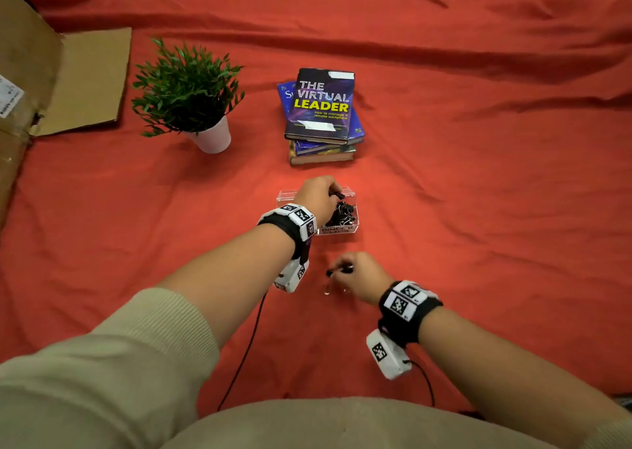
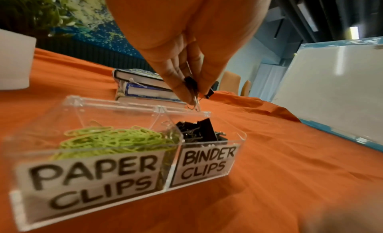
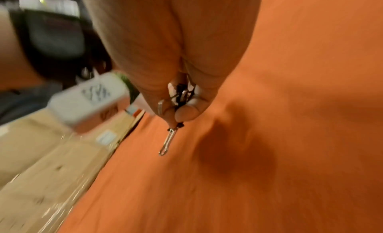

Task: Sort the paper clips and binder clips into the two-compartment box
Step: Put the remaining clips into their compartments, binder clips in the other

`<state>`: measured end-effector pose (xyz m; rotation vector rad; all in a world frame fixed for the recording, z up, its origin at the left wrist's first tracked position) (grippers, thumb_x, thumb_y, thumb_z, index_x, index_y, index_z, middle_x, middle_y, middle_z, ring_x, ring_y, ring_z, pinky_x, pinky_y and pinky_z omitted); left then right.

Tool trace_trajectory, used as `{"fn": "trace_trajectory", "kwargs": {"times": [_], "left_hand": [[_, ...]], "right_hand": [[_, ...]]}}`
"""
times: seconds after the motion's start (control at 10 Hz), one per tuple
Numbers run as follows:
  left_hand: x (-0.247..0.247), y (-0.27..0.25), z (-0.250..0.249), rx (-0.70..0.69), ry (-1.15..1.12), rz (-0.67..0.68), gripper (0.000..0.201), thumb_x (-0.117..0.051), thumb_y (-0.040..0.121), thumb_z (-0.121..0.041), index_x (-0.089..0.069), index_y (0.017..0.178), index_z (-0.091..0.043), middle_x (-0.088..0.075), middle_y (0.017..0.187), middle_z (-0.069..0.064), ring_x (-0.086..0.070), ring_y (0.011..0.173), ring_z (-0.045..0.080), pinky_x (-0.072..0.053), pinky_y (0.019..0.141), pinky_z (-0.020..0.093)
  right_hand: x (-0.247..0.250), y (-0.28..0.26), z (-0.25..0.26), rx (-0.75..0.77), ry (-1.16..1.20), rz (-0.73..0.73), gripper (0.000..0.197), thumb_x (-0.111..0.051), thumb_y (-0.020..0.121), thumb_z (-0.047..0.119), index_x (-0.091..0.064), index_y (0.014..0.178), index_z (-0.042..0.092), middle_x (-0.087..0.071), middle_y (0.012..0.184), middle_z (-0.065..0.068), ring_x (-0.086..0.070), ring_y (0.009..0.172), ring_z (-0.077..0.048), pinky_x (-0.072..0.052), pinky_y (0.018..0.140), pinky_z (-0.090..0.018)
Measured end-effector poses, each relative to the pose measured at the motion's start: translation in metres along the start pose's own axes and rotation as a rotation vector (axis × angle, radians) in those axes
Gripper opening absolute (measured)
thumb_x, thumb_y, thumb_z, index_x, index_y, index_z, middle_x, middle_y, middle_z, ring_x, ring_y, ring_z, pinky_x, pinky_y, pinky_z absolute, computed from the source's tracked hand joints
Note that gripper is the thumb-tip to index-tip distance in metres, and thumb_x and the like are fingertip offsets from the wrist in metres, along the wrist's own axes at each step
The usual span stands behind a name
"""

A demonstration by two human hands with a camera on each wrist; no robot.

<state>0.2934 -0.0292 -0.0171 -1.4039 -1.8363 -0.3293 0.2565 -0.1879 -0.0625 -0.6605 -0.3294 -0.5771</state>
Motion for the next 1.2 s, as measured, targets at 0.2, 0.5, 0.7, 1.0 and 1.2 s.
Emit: {"fn": "trace_trajectory", "kwargs": {"times": [0.2, 0.5, 0.7, 1.0, 1.2], "left_hand": [[-0.011, -0.004, 0.012, -0.058, 0.099, 0.017, 0.026, -0.058, 0.086, -0.009, -0.066, 0.11, -0.011, -0.066, 0.114, 0.01, -0.06, 0.107, 0.025, -0.046, 0.095, 0.031], [-0.018, -0.023, 0.026, -0.17, 0.287, 0.088, 0.032, -0.062, 0.088, -0.023, -0.06, 0.119, -0.015, -0.056, 0.117, 0.009, -0.053, 0.112, 0.027, -0.042, 0.092, 0.035], [-0.023, -0.017, 0.021, -0.122, 0.302, 0.016, 0.031, -0.062, 0.087, -0.026, -0.061, 0.113, -0.009, -0.056, 0.113, 0.013, -0.053, 0.11, 0.031, -0.043, 0.091, 0.038], [-0.023, -0.025, 0.021, -0.172, 0.293, -0.064, 0.041, -0.06, 0.08, -0.012, -0.054, 0.121, -0.012, -0.051, 0.12, 0.006, -0.047, 0.113, 0.026, -0.043, 0.097, 0.039], [-0.011, -0.027, 0.025, -0.185, 0.317, -0.079, 0.032, -0.057, 0.083, -0.015, -0.059, 0.115, -0.011, -0.058, 0.117, 0.005, -0.046, 0.116, 0.024, -0.036, 0.099, 0.033]], "right_hand": [[0.087, 0.044, 0.018, 0.047, -0.106, -0.309, 0.013, -0.063, 0.081, 0.004, -0.071, 0.091, 0.008, -0.07, 0.083, -0.012, -0.059, 0.071, -0.018, -0.046, 0.067, -0.029], [0.073, 0.084, 0.046, 0.185, -0.369, -0.21, 0.017, -0.058, 0.082, 0.002, -0.067, 0.097, 0.006, -0.056, 0.104, -0.015, -0.057, 0.098, -0.03, -0.042, 0.088, -0.032], [0.079, 0.079, 0.043, 0.234, -0.319, -0.21, 0.029, -0.06, 0.083, 0.004, -0.066, 0.111, 0.011, -0.063, 0.113, -0.01, -0.061, 0.097, -0.023, -0.037, 0.082, -0.016], [0.085, 0.066, 0.032, 0.203, -0.256, -0.316, 0.027, -0.055, 0.078, -0.006, -0.069, 0.099, 0.004, -0.063, 0.104, -0.014, -0.062, 0.095, -0.026, -0.047, 0.089, -0.029], [0.082, 0.063, 0.039, 0.223, -0.271, -0.261, 0.026, -0.057, 0.078, -0.003, -0.07, 0.098, 0.005, -0.064, 0.103, -0.013, -0.063, 0.093, -0.026, -0.05, 0.09, -0.034]]}}
Point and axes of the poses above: each hand's wrist, its own y-axis towards the middle knuckle, its own x-axis out of the back of the hand, z = x × y, the point moved 1 cm from there along y, towards the middle knuckle
